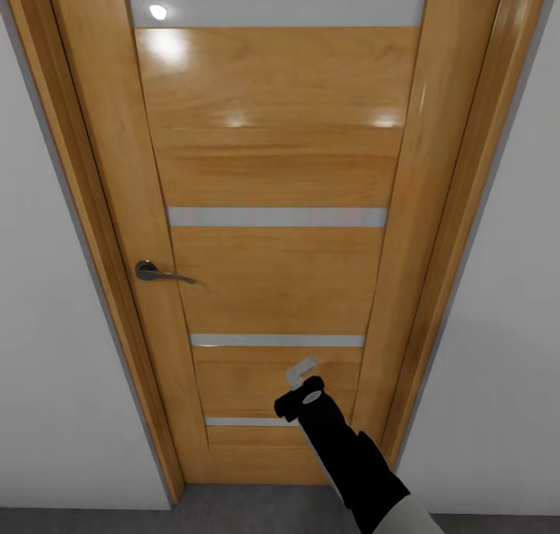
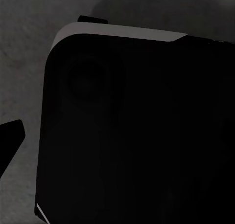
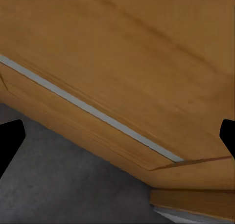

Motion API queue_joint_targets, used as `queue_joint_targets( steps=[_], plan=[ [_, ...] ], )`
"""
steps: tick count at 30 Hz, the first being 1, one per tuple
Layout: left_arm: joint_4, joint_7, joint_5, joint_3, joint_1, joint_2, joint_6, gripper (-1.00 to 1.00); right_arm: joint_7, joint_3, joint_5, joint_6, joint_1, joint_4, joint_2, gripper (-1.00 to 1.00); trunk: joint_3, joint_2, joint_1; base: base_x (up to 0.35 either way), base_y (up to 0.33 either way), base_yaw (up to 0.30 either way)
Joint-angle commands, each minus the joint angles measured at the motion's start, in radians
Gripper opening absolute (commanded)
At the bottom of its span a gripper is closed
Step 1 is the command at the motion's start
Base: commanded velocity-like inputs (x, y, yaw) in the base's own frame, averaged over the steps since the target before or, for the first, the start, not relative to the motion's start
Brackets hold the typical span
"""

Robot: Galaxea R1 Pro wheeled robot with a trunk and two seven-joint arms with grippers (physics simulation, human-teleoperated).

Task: Move the two storage containers from the living room to the garage. In the garage, place one container on the floor and stack the other container on top of it (either order is fine).

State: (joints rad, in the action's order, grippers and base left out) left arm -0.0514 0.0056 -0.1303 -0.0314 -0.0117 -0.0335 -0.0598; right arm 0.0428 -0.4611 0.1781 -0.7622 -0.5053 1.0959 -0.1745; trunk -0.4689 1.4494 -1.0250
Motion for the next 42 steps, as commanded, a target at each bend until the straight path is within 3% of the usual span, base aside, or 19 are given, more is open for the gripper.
queue_joint_targets(
  steps=[1,4,13,16,18,21,26,33,35,36,42],
  plan=[
    [0.001,0.001,-0.006,-0.002,-0.001,0.0,-0.003,1.0,0.001,-0.01,0.003,-0.007,-0.001,0.002,0.0,1.0,-0.001,0.001,0.0,0.0,0.0,0.0],
    [0.001,0.001,-0.006,-0.002,0.0,0.0,-0.003,1.0,-0.007,-0.034,0.003,-0.011,-0.001,0.007,0.0,1.0,-0.001,0.001,0.0,0.0,0.0,0.0],
    [0.001,0.001,-0.006,-0.002,0.0,0.0,-0.003,1.0,-0.018,-0.047,0.003,0.012,-0.007,0.02,0.0,1.0,-0.001,0.001,0.0,0.0,0.0,0.0],
    [0.001,0.001,-0.006,-0.002,0.0,0.0,-0.003,1.0,-0.054,-0.047,-0.01,0.07,-0.062,0.017,0.0,1.0,-0.001,0.001,0.0,0.0,0.0,0.0],
    [0.001,0.0,-0.006,-0.002,0.0,0.0,-0.003,1.0,-0.13,-0.048,-0.051,0.121,-0.145,0.006,0.0,1.0,-0.001,0.001,0.0,0.0,0.0,0.0],
    [0.001,0.0,-0.006,-0.002,0.0,0.0,-0.003,1.0,-0.175,-0.048,-0.086,0.143,-0.199,-0.011,0.0,1.0,-0.001,0.001,0.0,0.0,0.0,0.0],
    [0.001,0.0,-0.005,-0.002,-0.001,0.0,-0.003,1.0,-0.2,-0.048,-0.116,0.21,-0.24,-0.035,0.0,1.0,-0.001,0.001,0.0,0.0,0.0,0.0],
    [0.001,-0.001,-0.005,-0.002,0.0,0.0,-0.003,1.0,-0.205,-0.049,-0.123,0.281,-0.256,-0.046,0.0,1.0,-0.001,0.001,0.0,0.0,0.0,0.0],
    [0.001,-0.001,-0.005,-0.001,0.0,0.0,-0.003,1.0,-0.205,-0.056,-0.124,0.32,-0.282,-0.087,0.0,1.0,-0.001,0.001,0.0,0.0,0.0,0.0],
    [0.001,-0.001,-0.005,-0.001,-0.001,0.0,-0.003,1.0,-0.204,-0.099,-0.123,0.446,-0.35,-0.246,0.0,1.0,-0.001,0.001,0.0,0.0,0.0,0.0],
    [0.001,-0.001,-0.004,0.0,-0.001,0.0,-0.003,1.0,-0.192,-0.116,-0.119,0.52,-0.372,-0.317,0.0,1.0,-0.001,0.001,0.0,0.008,0.0,0.0]
  ],
)
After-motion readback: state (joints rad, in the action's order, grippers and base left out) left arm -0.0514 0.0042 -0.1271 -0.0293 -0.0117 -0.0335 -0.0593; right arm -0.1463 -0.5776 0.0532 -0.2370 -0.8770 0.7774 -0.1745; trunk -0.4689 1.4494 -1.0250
